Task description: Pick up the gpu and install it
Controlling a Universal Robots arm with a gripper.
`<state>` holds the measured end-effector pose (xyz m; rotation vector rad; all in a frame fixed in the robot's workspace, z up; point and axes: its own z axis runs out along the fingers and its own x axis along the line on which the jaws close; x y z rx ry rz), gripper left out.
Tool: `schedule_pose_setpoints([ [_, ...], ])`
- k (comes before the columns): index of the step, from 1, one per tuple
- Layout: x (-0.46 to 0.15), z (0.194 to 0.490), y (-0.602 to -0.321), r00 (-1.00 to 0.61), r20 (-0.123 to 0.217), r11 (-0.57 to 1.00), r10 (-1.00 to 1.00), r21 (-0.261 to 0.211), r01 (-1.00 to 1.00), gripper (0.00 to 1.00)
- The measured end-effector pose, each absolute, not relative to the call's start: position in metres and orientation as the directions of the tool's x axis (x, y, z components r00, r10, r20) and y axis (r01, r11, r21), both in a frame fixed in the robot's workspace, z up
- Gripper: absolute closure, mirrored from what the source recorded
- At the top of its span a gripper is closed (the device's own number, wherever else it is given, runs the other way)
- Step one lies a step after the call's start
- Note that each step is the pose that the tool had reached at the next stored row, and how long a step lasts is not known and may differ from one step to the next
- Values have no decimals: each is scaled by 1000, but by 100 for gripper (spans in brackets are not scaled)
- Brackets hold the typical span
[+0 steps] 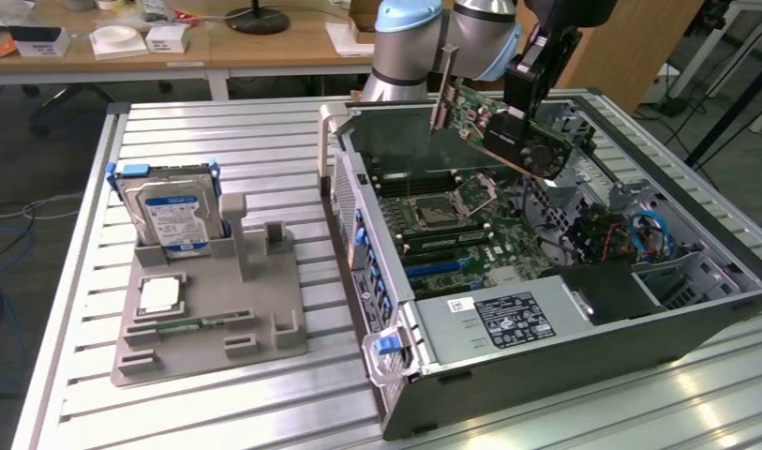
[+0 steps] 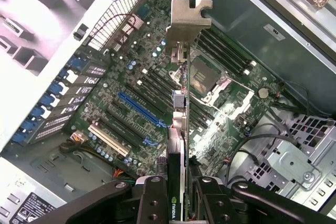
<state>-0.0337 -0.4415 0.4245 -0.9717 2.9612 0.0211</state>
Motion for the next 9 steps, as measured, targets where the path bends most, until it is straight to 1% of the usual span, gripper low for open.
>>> schedule_pose_setpoints([
  [9, -34, 424, -441, -797, -28, 797, -603, 5, -604, 74],
])
